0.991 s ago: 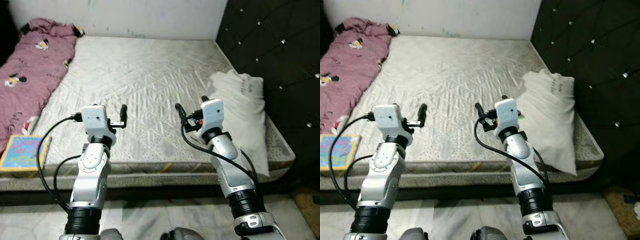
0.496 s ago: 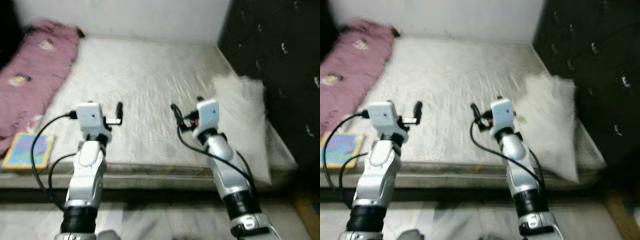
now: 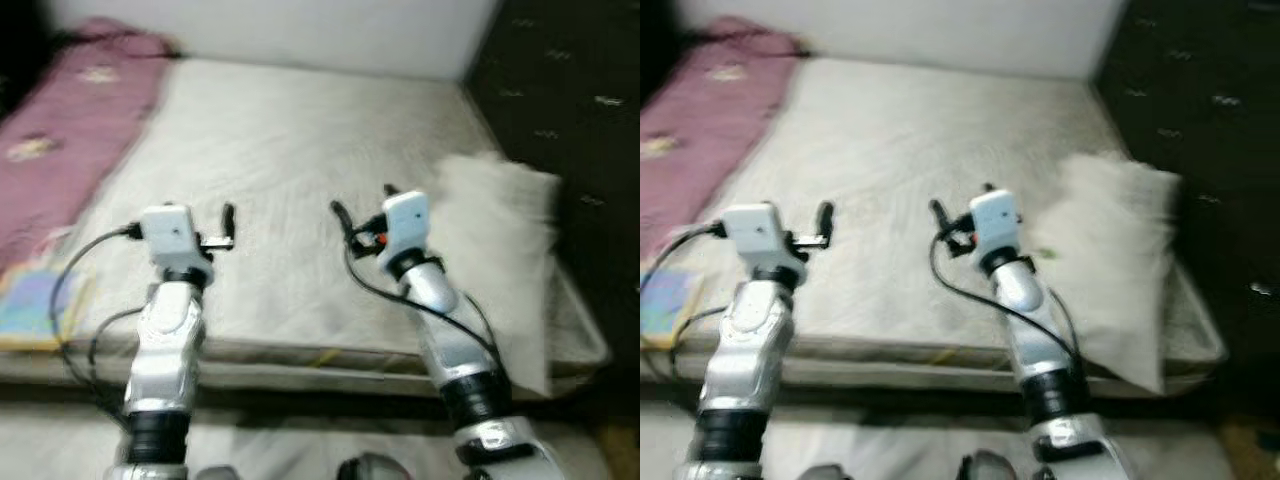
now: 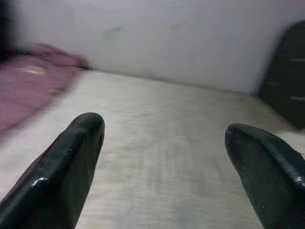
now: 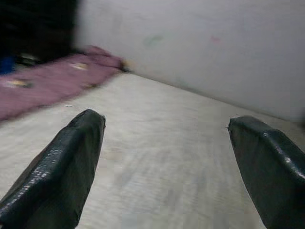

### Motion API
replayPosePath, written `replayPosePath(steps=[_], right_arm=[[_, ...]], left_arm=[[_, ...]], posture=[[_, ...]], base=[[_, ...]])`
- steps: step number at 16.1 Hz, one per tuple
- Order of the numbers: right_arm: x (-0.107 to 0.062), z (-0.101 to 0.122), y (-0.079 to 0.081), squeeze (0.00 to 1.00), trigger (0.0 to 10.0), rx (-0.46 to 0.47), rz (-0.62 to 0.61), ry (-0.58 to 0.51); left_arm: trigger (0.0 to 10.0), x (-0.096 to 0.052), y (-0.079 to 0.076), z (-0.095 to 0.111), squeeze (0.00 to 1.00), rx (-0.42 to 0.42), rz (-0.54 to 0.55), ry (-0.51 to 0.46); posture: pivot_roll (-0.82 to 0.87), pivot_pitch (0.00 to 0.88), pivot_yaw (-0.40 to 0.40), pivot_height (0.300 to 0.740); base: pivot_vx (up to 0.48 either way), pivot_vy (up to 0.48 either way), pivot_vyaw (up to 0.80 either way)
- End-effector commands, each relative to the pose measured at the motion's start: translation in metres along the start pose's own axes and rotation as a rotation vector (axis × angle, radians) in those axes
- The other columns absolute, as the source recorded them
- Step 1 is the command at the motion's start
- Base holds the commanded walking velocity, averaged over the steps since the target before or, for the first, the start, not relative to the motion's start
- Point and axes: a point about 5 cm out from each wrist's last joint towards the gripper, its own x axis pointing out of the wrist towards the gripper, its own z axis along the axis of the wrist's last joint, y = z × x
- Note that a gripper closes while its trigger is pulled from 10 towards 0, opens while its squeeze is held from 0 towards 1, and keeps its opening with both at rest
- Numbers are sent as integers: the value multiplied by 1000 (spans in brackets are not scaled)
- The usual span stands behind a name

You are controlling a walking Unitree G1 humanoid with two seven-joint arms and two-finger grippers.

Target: Clean up the room

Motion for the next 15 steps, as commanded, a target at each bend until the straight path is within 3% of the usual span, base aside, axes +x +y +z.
replayPosePath(steps=[1, 12, 15], right_arm=[[4, 6, 3, 0, 10000, 10, 2, -21], [3, 3, 3, 0, 10000, 21, -6, -16], [3, 2, 4, 0, 10000, 25, -7, -13]], left_arm=[[10000, 1, 6, 4, 0, 15, 4, -17], [10000, -1, 7, 0, 0, 33, 2, 14], [10000, -2, 8, -3, 0, 24, 4, 26]], posture=[[12, 0, -64, 740], [30, 0, -57, 740], [28, 0, -56, 740]], base=[[322, 0, 0], [29, 0, 0], [0, -337, 0]])
